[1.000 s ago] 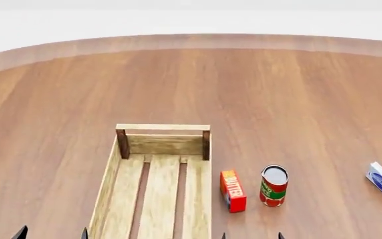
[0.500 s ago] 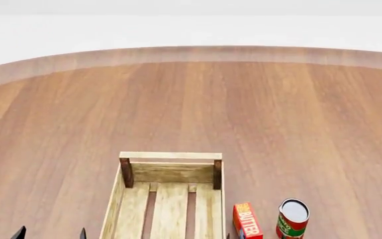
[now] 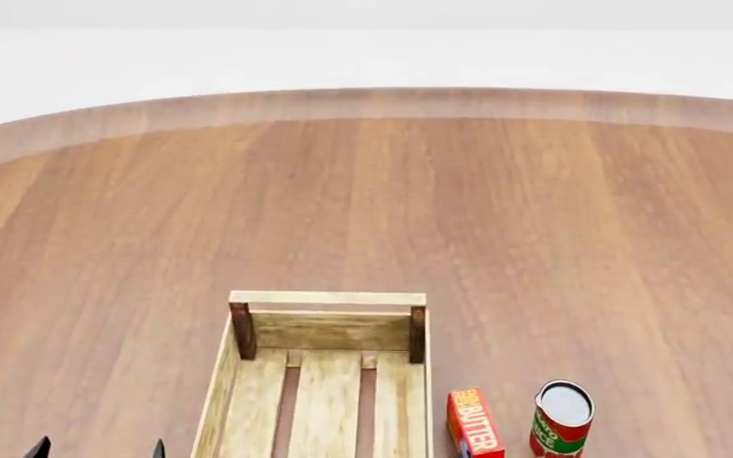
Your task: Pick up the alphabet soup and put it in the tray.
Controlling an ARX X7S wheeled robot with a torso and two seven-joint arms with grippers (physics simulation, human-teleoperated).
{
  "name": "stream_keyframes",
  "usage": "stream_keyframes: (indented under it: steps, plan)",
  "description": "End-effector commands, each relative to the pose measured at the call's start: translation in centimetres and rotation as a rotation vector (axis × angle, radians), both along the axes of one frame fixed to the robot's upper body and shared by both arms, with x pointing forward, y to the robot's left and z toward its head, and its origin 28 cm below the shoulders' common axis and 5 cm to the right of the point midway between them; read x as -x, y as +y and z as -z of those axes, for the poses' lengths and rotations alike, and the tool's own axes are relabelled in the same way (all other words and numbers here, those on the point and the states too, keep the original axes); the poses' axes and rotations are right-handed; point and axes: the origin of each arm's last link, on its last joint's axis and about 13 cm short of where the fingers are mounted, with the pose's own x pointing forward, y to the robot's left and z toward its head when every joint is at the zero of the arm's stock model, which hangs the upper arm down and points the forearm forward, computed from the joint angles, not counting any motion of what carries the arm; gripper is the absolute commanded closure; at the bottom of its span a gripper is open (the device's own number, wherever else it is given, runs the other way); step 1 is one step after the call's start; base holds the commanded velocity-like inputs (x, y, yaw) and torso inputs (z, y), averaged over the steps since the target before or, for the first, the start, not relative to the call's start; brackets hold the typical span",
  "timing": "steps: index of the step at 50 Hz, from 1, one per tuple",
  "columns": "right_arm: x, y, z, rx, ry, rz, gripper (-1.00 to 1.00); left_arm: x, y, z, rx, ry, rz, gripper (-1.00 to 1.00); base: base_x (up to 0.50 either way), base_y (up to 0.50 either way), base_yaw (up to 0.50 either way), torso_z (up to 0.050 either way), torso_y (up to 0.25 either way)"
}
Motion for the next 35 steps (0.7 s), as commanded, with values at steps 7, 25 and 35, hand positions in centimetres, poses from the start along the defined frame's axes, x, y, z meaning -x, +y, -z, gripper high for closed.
stream_keyframes:
  steps: [7,25,35]
  plan:
    - [3.0,-3.1,-2.6,0.02,0.12,-0.021,-1.0,0.0,-0.1,0.1,0.005,0.005,0.004,-1.0,0.0,0.0,0.0,0.0,0.0]
    - [5.3,-5.6,-3.3,0.006,0.149,0.045,-1.0,0.0,0.0,0.2,0.006,0.01,0.006,-1.0,0.0,0.0,0.0,0.0,0.0]
    - [6.6,-7.1,-3.5,0.006,0.154,0.101,-1.0,0.0,-0.1,0.1,0.006,0.009,0.008,-1.0,0.0,0.0,0.0,0.0,0.0]
